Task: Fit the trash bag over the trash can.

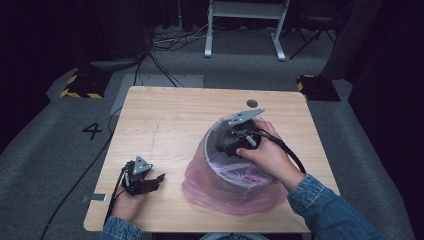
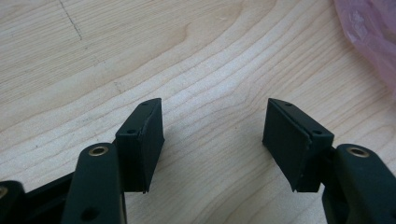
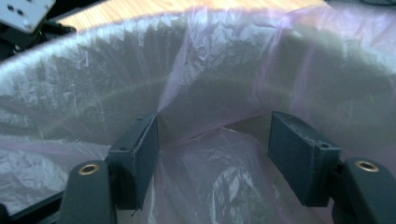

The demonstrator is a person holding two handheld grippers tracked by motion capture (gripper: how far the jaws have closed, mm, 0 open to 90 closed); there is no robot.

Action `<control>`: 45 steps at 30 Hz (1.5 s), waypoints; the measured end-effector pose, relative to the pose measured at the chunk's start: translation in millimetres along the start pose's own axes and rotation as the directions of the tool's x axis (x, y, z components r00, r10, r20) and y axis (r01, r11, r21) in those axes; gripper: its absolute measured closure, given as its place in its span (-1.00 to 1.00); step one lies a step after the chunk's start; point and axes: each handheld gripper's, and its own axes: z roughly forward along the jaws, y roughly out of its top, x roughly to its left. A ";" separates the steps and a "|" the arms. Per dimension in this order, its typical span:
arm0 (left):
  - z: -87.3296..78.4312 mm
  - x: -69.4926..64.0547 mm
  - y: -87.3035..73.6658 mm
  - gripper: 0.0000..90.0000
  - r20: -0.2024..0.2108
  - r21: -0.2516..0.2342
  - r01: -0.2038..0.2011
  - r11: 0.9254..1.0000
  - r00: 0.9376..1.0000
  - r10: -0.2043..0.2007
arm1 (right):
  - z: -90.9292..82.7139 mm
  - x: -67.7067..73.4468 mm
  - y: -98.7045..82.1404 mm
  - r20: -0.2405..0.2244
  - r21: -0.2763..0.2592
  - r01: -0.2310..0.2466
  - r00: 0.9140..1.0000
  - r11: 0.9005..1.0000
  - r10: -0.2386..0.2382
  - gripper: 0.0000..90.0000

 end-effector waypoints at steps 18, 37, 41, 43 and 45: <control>1.7 -0.9 1.2 -0.17 -0.002 -0.001 0.008 1.000 1.000 -0.008 | 31.2 -2.3 -12.3 -0.001 0.184 -0.041 0.999 0.982 0.042 -0.47; 1.6 -1.1 1.3 -0.17 -0.004 0.001 0.008 1.000 1.000 -0.008 | 15.1 5.3 -6.5 -0.053 0.169 -0.021 0.998 0.985 0.030 -0.46; 1.6 -1.4 1.3 -0.17 -0.005 0.001 0.011 1.000 1.000 -0.011 | -15.4 6.3 4.4 -0.071 0.060 -0.014 0.997 0.998 0.019 -0.46; 1.8 -1.5 1.4 -0.17 -0.005 0.000 0.011 1.000 1.000 -0.011 | -28.4 6.9 8.9 -0.079 0.010 -0.005 0.997 1.000 0.005 -0.46; 1.9 -1.5 1.4 -0.17 -0.005 -0.001 0.011 1.000 1.000 -0.011 | -38.5 9.2 12.3 -0.097 -0.029 0.008 0.995 1.000 -0.010 -0.46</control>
